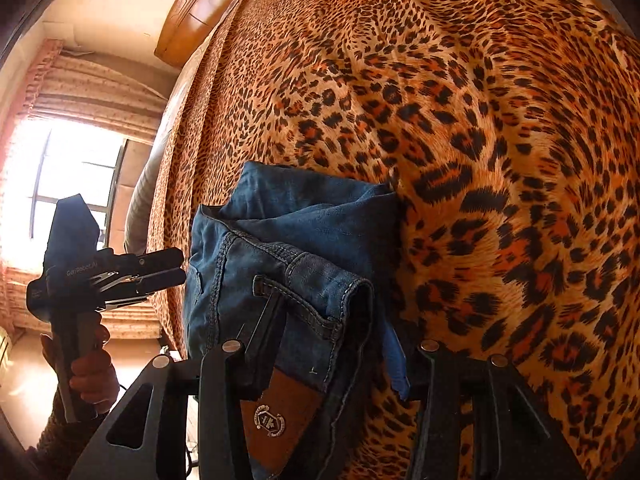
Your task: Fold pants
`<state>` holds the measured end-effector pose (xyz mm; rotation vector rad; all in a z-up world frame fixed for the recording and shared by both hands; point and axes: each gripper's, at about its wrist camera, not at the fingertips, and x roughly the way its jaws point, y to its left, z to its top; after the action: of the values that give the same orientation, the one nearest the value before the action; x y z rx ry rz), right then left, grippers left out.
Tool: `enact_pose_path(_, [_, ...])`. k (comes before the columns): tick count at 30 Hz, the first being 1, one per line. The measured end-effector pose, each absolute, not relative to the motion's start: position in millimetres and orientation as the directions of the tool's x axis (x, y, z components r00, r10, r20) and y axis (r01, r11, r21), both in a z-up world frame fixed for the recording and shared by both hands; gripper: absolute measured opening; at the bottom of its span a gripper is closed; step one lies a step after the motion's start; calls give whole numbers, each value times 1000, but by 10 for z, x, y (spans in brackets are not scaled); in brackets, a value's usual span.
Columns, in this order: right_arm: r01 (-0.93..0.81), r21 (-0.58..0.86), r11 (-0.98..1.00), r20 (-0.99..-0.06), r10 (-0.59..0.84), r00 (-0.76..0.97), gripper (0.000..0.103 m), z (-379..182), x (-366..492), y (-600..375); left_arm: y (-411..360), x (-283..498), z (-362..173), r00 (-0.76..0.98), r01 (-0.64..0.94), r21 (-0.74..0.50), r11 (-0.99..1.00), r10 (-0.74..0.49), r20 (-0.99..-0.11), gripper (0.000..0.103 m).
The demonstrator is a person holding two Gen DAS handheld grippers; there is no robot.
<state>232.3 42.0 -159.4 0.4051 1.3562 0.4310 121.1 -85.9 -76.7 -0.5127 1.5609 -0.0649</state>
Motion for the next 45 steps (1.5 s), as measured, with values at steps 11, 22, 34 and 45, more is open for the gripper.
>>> enact_pose_path(11, [58,274,960,-925,247,288,14,-1496,2408,657,-1140,1597,-699,107,12,-196,980,-196,-975,37])
enact_pose_path(22, [261,338,904,-891,218,399,41,-1096,1686,494,-978,1444,-574,116,129,-205,970,-220,-969,37])
enact_pose_path(34, [399,448,800,-883,326,336,58,-1398,728,482,-484,581,-818,-169,18,-422,907,-413,-895,58])
enact_pose_path(45, [128,337,933,-902,282,326,12,-1125,561,839,-914,122,-870,-203,153,-325,933,-292,-935,52])
